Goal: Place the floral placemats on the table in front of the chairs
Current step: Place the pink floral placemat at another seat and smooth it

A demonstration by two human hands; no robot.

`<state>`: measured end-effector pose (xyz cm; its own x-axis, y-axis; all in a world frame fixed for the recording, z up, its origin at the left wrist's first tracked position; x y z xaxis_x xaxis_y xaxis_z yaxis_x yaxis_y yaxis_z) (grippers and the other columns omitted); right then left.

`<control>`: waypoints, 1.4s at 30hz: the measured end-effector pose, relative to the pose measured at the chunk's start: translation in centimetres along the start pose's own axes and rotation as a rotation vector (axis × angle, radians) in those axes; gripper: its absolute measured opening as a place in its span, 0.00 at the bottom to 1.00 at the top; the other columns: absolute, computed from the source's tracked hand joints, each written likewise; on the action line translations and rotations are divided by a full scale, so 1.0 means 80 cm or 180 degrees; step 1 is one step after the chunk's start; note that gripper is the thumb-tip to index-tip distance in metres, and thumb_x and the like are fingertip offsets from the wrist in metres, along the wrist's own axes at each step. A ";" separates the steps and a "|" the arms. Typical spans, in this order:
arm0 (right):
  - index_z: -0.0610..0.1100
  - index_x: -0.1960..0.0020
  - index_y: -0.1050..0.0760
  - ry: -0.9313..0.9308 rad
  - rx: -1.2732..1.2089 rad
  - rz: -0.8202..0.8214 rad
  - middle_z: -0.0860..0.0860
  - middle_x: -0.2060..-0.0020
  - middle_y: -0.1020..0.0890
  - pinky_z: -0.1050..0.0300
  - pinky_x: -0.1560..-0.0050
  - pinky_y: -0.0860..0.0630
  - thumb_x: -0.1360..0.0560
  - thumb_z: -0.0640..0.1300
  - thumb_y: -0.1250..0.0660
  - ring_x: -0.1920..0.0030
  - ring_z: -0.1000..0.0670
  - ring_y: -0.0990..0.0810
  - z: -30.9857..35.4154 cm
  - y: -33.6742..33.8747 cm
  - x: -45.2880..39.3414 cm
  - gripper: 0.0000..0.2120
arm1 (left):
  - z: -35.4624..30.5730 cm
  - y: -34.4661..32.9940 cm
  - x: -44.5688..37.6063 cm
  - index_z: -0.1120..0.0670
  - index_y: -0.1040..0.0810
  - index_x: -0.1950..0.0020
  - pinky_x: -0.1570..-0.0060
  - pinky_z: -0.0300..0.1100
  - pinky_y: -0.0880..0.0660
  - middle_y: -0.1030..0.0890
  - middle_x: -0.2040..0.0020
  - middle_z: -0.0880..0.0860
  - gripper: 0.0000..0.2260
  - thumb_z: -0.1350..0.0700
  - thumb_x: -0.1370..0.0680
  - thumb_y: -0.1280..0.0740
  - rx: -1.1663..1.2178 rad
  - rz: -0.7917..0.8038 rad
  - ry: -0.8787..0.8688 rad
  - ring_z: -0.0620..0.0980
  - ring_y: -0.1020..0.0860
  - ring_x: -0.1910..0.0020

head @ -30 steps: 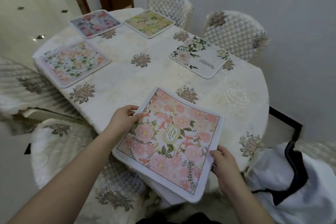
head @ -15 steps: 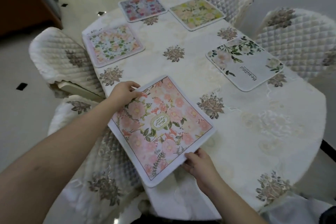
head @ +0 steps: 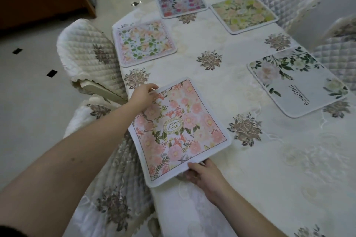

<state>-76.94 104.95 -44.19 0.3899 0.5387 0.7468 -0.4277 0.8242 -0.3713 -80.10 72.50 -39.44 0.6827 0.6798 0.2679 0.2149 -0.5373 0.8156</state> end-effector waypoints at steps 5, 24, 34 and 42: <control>0.28 0.42 0.28 -0.0160 0.0041 -0.0233 0.34 0.53 0.17 0.52 0.61 0.18 0.24 0.30 0.33 0.63 0.42 0.16 -0.002 -0.006 -0.029 0.12 | 0.009 -0.002 -0.032 0.54 0.21 0.35 0.65 0.43 0.26 0.19 0.40 0.57 0.14 0.63 0.18 0.38 -0.0005 -0.0039 0.0000 0.54 0.23 0.63; 0.30 0.51 0.24 -0.0204 0.0971 -0.0768 0.38 0.61 0.15 0.53 0.64 0.19 0.18 0.41 0.39 0.63 0.43 0.14 -0.005 0.015 -0.043 0.14 | 0.034 -0.060 -0.065 0.55 0.21 0.37 0.42 0.44 0.26 0.18 0.42 0.54 0.12 0.61 0.20 0.35 0.0426 -0.0184 -0.0076 0.54 0.21 0.42; 0.45 0.47 0.21 0.1312 0.2886 -0.0881 0.53 0.60 0.16 0.52 0.52 0.20 0.18 0.46 0.40 0.59 0.53 0.17 0.082 -0.005 -0.048 0.10 | 0.026 -0.106 0.064 0.55 0.26 0.30 0.36 0.52 0.28 0.22 0.35 0.55 0.17 0.57 0.19 0.40 0.0420 -0.0439 -0.0310 0.55 0.24 0.38; 0.40 0.28 0.29 0.2528 0.5344 -0.0366 0.45 0.29 0.27 0.49 0.30 0.32 0.22 0.49 0.49 0.29 0.46 0.29 0.020 -0.055 -0.117 0.27 | 0.051 -0.209 0.200 0.56 0.37 0.22 0.25 0.50 0.48 0.37 0.22 0.54 0.26 0.51 0.20 0.48 -0.0536 -0.0420 -0.0480 0.50 0.44 0.22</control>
<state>-80.03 96.02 -48.68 0.5021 0.8532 0.1412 -0.4392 0.1110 0.8915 -69.93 90.33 -50.83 0.7557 0.6494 0.0844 0.1984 -0.3498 0.9156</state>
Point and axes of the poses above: each hand's wrist, its own x-axis away from the middle knuckle, its own y-axis out of the back of the hand, z = x × y, the point moved 5 cm from there along -x, towards the middle knuckle
